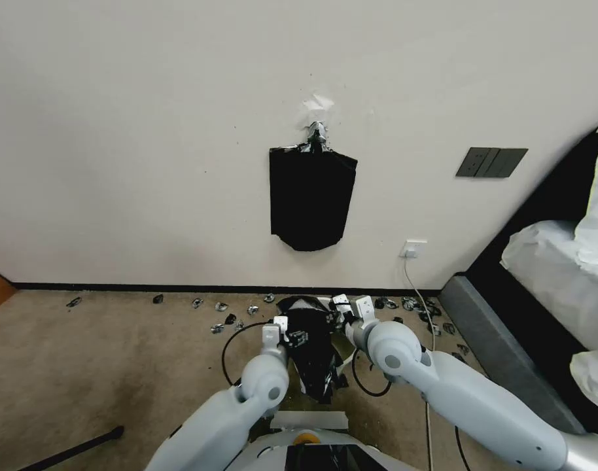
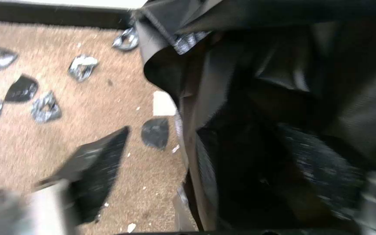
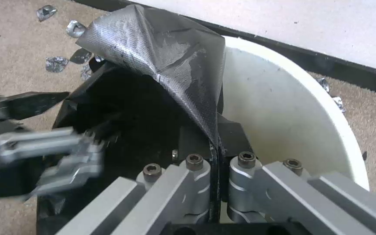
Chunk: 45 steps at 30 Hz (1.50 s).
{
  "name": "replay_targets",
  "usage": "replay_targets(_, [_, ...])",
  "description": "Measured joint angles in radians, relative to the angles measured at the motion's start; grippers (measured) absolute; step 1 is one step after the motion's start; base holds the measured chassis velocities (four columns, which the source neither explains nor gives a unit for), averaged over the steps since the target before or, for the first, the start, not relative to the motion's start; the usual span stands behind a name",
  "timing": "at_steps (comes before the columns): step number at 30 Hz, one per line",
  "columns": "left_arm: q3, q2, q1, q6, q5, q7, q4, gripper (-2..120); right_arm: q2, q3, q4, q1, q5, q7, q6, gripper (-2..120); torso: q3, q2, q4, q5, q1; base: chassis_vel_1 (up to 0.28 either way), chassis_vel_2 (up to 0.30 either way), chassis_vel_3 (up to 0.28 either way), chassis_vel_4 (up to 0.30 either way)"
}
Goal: Place a trash bag onto the trash bin.
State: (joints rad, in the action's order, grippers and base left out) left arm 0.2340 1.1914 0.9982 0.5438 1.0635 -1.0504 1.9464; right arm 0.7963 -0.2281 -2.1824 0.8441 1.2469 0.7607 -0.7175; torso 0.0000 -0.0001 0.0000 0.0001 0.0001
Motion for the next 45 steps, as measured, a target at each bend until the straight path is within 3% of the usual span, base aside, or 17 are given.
replay_targets(5, [0.005, 0.012, -0.027, 0.03, 0.096, -0.06, -0.008, 66, 0.005, 0.011, 0.003, 0.009, -0.001, -0.001, 0.0, 0, 0.0, 0.0, -0.0001, -0.0001, 0.0, 0.0, 0.0, 0.0, 0.0])
replay_targets(8, [0.014, 0.022, -0.041, 0.038, 0.132, -0.099, -0.034, 49, 0.007, 0.024, 0.003, 0.023, -0.005, -0.004, 0.001, 0, 0.0, 0.0, 0.0, -0.0001, 0.0, 0.0, 0.0, 0.0, 0.0])
replay_targets(20, [0.004, 0.052, -0.043, 0.029, 0.153, -0.121, -0.061, 7, 0.013, 0.032, 0.009, 0.048, -0.047, -0.025, 0.006, 0, 0.0, 0.0, 0.0003, 0.0001, 0.0, 0.0, 0.0, 0.0, 0.0])
replay_targets(24, [0.001, 0.056, -0.039, 0.019, 0.15, -0.113, -0.06, 1, 0.019, 0.035, 0.01, 0.062, -0.088, -0.04, 0.017, 0, 0.0, 0.0, 0.0001, -0.0003, 0.0, 0.0, 0.0, 0.0, 0.0])
replay_targets(28, [-0.004, 0.029, -0.017, 0.006, 0.116, -0.059, -0.033, 1, 0.006, 0.038, 0.019, 0.087, -0.312, -0.128, 0.093, 0, 0.0, 0.0, -0.0005, -0.0006, 0.0, 0.0, 0.0, 0.0, 0.0])
replay_targets(30, [-0.004, 0.029, -0.017, 0.006, 0.116, -0.059, -0.033, 1, 0.006, 0.038, 0.019, 0.087, -0.312, -0.128, 0.093, 0, 0.0, 0.0, -0.0005, -0.0006, 0.0, 0.0, 0.0, 0.0, 0.0])
replay_targets(31, [-0.012, -0.009, 0.001, 0.001, 0.066, 0.031, -0.003, 1, -0.015, 0.048, 0.039, 0.082, -0.457, -0.18, 0.148, 0, 0.0, 0.0, -0.0001, 0.0001, 0.0, 0.0, 0.0, 0.0, 0.0])
replay_targets(32, [-0.018, -0.021, 0.01, -0.009, 0.041, 0.077, 0.011, 1, -0.03, 0.054, 0.048, 0.071, -0.493, -0.196, 0.163, 0, 0.0, 0.0, 0.0, 0.0001, 0.0, 0.0, 0.0, 0.0, 0.0])
replay_targets(33, [-0.018, -0.021, 0.01, -0.009, 0.041, 0.077, 0.011, 1, -0.03, 0.054, 0.048, 0.071, -0.493, -0.196, 0.163, 0, 0.0, 0.0, 0.0, 0.0001, 0.0, 0.0, 0.0, 0.0, 0.0])
replay_targets(34, [-0.027, -0.038, 0.023, -0.034, -0.008, 0.162, 0.035, 1, -0.059, 0.063, 0.064, 0.041, -0.517, -0.218, 0.169, 0, 0.0, 0.0, 0.0001, -0.0001, 0.0, 0.0, 0.0, 0.0, 0.0])
replay_targets(36, [-0.039, -0.056, 0.037, -0.058, -0.065, 0.257, 0.059, 1, -0.088, 0.06, 0.08, 0.005, -0.522, -0.236, 0.165, 0, 0.0, 0.0, -0.0004, -0.0002, 0.0, 0.0, 0.0, 0.0, 0.0])
replay_targets(37, [-0.039, -0.056, 0.037, -0.058, -0.065, 0.257, 0.059, 1, -0.088, 0.06, 0.08, 0.005, -0.522, -0.236, 0.165, 0, 0.0, 0.0, -0.0004, -0.0002, 0.0, 0.0, 0.0, 0.0, 0.0])
replay_targets(39, [-0.068, -0.089, 0.069, -0.099, -0.155, 0.396, 0.096, 1, -0.145, 0.035, 0.108, -0.073, -0.523, -0.267, 0.153, 0, 0.0, 0.0, 0.0002, -0.0002, 0.0, 0.0, 0.0, 0.0, 0.0])
replay_targets(40, [-0.106, -0.125, 0.101, -0.143, -0.229, 0.499, 0.13, 1, -0.205, 0.023, 0.114, -0.111, -0.508, -0.286, 0.143, 0, 0.0, 0.0, 0.0002, -0.0003, 0.0, 0.0, 0.0, 0.0, 0.0])
replay_targets(41, [-0.106, -0.125, 0.101, -0.143, -0.229, 0.499, 0.13, 1, -0.205, 0.023, 0.114, -0.111, -0.508, -0.286, 0.143, 0, 0.0, 0.0, 0.0002, -0.0003, 0.0, 0.0, 0.0, 0.0, 0.0])
replay_targets(44, [-0.184, -0.173, 0.136, -0.204, -0.283, 0.606, 0.174, 1, -0.292, 0.038, 0.094, -0.113, -0.484, -0.311, 0.147, 0, 0.0, 0.0, -0.0002, 0.0001, 0.0, 0.0, 0.0, 0.0, 0.0])
replay_targets(45, [-0.184, -0.173, 0.136, -0.204, -0.283, 0.606, 0.174, 1, -0.292, 0.038, 0.094, -0.113, -0.484, -0.311, 0.147, 0, 0.0, 0.0, -0.0002, 0.0001, 0.0, 0.0, 0.0, 0.0, 0.0])
